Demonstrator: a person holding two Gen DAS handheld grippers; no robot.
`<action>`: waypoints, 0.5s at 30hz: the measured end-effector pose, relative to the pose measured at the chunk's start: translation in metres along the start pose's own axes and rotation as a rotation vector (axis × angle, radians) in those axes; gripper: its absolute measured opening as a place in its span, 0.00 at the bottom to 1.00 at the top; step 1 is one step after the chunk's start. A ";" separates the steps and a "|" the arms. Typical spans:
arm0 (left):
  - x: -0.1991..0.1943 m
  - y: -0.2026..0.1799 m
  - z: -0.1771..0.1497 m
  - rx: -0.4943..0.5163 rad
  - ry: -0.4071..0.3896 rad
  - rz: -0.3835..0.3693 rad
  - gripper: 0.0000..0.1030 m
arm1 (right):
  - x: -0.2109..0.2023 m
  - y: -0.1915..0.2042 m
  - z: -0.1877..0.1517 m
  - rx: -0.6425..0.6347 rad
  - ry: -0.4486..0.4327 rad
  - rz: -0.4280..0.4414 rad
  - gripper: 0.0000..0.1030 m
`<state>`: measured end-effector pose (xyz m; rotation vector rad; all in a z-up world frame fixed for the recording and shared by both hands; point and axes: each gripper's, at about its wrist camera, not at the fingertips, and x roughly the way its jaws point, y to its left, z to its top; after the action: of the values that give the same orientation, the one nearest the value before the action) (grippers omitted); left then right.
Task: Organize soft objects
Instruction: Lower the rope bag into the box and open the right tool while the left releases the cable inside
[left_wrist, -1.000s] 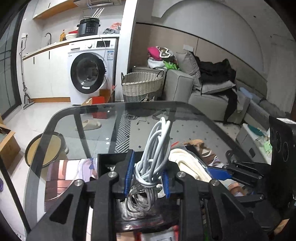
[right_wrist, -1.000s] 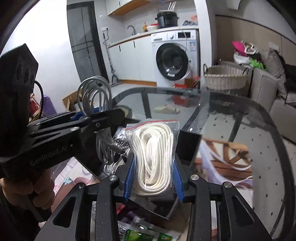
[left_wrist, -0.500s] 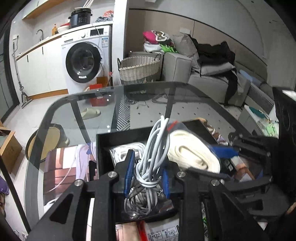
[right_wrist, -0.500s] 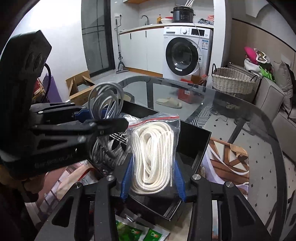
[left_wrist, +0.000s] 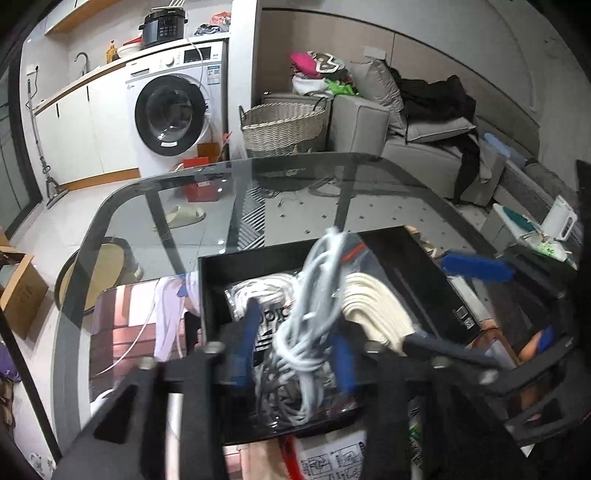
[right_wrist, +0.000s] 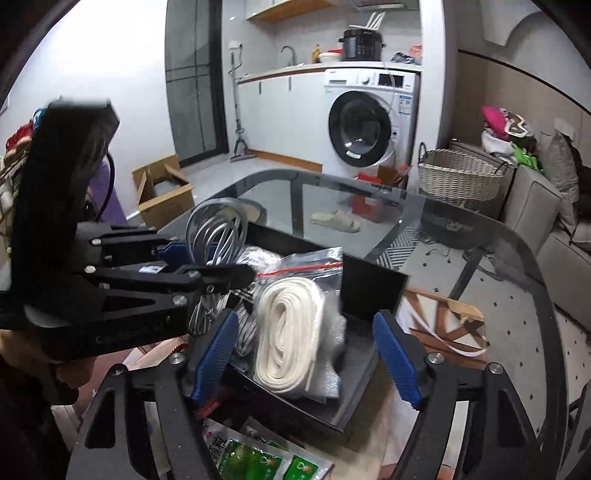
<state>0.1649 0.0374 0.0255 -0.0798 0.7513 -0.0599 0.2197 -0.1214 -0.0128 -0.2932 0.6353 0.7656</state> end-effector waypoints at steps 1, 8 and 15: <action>0.001 0.000 0.000 0.001 0.005 0.012 0.49 | -0.003 -0.002 0.000 0.008 -0.006 -0.003 0.81; -0.007 -0.003 0.002 -0.010 -0.019 -0.024 0.53 | -0.021 -0.023 -0.003 0.065 -0.045 -0.038 0.82; -0.007 0.007 0.000 -0.042 -0.016 0.022 0.74 | -0.027 -0.035 -0.011 0.097 -0.024 -0.048 0.83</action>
<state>0.1600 0.0455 0.0299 -0.1116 0.7375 -0.0228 0.2254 -0.1651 -0.0035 -0.2099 0.6384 0.6890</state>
